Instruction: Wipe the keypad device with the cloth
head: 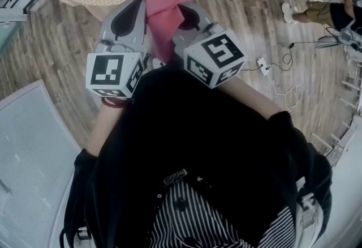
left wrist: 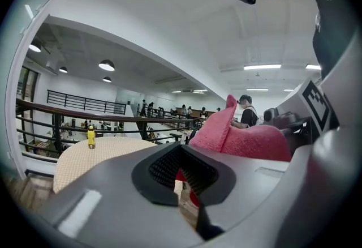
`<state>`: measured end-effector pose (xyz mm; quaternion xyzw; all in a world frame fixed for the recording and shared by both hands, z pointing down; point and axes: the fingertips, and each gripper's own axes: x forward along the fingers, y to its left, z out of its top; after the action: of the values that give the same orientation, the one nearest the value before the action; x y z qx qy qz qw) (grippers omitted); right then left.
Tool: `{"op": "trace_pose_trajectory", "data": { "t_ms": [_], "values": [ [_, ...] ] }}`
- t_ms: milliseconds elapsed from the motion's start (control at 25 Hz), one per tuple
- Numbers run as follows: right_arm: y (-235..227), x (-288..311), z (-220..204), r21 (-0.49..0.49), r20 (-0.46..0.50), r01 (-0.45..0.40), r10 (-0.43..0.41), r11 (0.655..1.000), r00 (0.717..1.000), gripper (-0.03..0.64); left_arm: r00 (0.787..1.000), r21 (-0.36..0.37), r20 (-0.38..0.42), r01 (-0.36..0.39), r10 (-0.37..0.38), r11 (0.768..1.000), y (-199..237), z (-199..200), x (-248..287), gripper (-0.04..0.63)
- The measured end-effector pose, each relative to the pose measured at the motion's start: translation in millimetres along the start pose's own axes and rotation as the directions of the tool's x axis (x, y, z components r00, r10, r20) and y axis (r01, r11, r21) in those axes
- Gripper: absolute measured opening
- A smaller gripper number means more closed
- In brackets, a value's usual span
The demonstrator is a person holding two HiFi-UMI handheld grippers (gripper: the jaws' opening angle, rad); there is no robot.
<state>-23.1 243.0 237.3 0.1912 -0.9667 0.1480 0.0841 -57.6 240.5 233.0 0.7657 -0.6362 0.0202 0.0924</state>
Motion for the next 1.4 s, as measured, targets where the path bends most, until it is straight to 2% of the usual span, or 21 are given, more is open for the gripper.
{"op": "trace_pose_trajectory", "data": {
  "t_ms": [320, 840, 1200, 1400],
  "values": [
    [-45.6, 51.4, 15.2, 0.010, -0.014, -0.052, 0.052, 0.999, 0.999, 0.064, 0.999, -0.008, -0.015, -0.041, 0.041, 0.999, 40.4, 4.3, 54.3, -0.014],
    [-173.4, 134.8, 93.0, 0.048, 0.007, -0.099, 0.099, 0.994, 0.995, 0.064, 0.997, 0.025, -0.035, -0.073, 0.074, 0.997, 98.5, 58.9, 204.9, -0.014],
    [-250.6, 176.6, 115.9, 0.086, -0.017, -0.141, 0.143, 0.986, 0.990, 0.064, 0.991, 0.027, -0.070, -0.111, 0.113, 0.993, 123.8, 68.2, 290.0, -0.014],
    [-269.4, 201.0, 118.5, 0.103, -0.030, -0.184, 0.188, 0.977, 0.982, 0.064, 0.984, 0.026, -0.089, -0.150, 0.152, 0.988, 143.0, 66.4, 311.9, -0.014]
  ]
}}
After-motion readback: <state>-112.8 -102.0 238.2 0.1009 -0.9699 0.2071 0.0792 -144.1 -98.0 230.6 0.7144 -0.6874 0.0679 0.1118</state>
